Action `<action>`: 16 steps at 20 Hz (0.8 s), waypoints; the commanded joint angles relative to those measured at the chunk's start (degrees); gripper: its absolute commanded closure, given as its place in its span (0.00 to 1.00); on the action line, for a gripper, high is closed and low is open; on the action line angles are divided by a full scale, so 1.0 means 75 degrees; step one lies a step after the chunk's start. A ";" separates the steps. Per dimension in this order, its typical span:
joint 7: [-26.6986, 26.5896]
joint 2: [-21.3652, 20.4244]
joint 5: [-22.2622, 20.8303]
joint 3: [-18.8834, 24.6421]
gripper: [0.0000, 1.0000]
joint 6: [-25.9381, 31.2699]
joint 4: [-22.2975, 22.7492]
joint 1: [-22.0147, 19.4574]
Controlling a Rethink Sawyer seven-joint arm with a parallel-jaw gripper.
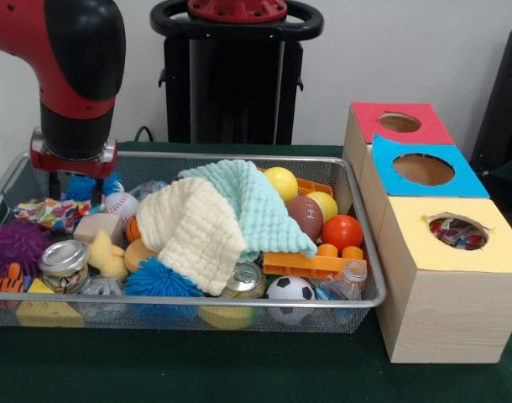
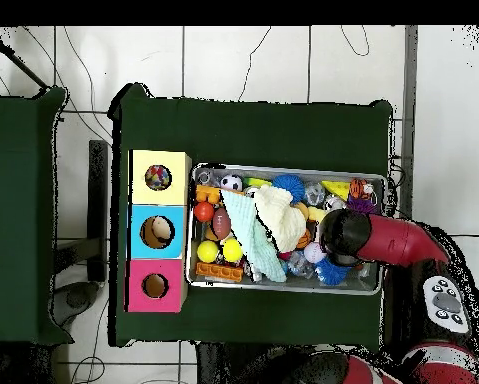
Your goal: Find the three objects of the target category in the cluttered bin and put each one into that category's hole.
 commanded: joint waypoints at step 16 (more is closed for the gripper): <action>0.1238 0.0722 0.0189 0.0493 0.00 -0.2379 0.0204 -0.0536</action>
